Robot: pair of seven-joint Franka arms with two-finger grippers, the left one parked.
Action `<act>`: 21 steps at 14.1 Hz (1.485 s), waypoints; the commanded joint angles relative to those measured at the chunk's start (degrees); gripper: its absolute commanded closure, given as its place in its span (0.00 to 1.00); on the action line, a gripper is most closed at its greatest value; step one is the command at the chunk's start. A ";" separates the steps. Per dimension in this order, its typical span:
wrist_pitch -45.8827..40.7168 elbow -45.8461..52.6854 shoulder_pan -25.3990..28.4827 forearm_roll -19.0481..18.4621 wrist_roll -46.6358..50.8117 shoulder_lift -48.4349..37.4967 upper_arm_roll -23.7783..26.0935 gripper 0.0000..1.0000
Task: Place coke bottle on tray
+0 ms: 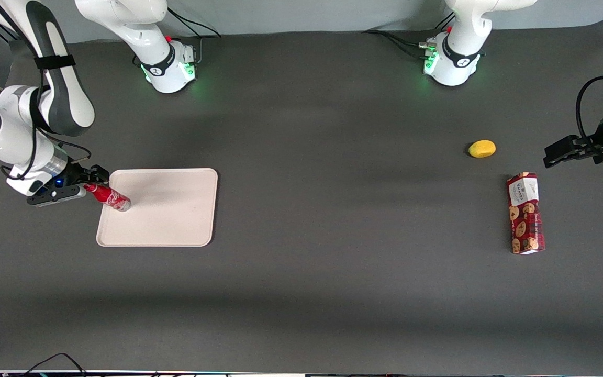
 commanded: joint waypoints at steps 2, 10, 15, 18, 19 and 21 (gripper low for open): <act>-10.13 7.59 0.53 1.05 2.74 -3.97 1.01 0.00; -32.72 29.56 0.62 1.40 18.82 -7.23 10.85 0.00; -39.40 34.83 0.53 5.88 20.76 -8.55 11.12 0.00; -40.91 36.08 0.62 5.88 27.00 -7.85 11.65 0.00; -40.83 36.08 0.62 5.79 27.01 -7.41 12.08 0.00; -40.74 36.08 0.62 5.79 27.01 -7.06 12.09 0.00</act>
